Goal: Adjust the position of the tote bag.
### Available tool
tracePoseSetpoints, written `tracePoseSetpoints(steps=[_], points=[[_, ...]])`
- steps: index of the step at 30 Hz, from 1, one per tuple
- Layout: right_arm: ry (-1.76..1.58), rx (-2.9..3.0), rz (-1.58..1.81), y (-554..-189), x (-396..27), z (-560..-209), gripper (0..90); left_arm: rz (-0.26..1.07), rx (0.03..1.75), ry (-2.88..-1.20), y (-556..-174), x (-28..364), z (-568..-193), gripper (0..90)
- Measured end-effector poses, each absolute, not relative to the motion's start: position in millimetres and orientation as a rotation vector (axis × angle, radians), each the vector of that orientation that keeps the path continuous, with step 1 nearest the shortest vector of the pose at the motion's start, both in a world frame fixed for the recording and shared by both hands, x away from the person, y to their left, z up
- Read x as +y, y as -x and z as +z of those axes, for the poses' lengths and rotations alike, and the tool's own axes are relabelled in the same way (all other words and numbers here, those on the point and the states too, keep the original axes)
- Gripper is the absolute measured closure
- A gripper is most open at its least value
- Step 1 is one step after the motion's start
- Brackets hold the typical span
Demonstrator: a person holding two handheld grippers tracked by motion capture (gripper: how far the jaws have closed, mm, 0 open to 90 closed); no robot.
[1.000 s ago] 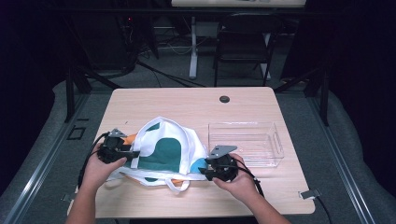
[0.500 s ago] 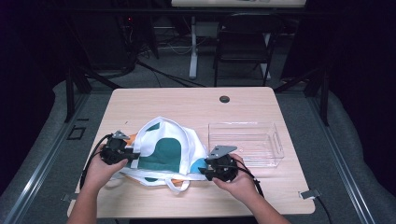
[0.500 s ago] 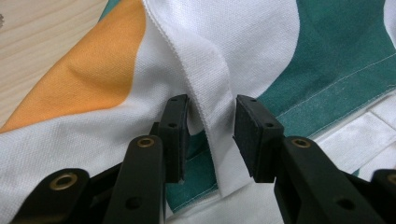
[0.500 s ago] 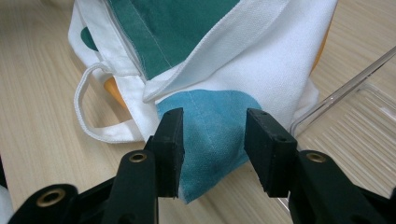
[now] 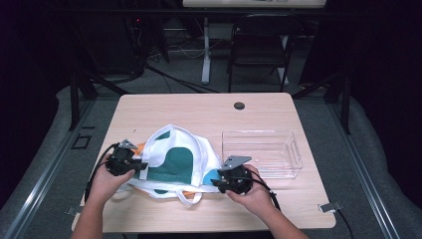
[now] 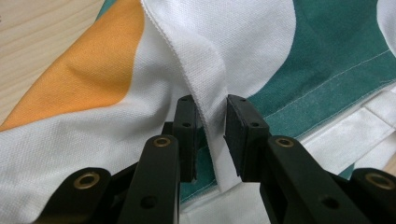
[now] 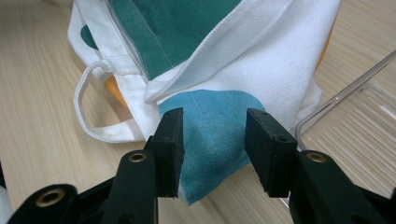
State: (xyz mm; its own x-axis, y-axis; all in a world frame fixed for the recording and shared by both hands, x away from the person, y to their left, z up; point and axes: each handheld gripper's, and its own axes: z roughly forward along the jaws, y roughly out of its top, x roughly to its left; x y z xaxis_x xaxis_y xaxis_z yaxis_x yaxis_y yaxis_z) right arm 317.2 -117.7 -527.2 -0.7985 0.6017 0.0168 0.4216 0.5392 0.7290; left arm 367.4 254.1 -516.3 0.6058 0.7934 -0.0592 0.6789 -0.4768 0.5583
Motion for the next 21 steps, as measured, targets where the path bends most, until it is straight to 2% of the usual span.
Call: tracePoseSetpoints(steps=[8,14,21], points=[[-0.871,2.529,1.116,-317.6,-117.3,-528.9,55.1,0.269,1.12,-2.319,-365.9,249.3,-514.3,78.1],[-0.87,2.53,1.116,-317.8,-117.1,-529.4,54.9,0.266,1.097,-2.321,-365.0,248.1,-513.7,85.2],[-0.87,2.528,1.116,-318.0,-116.7,-530.3,54.6,0.263,1.086,-2.324,-364.4,247.2,-513.3,86.9]])
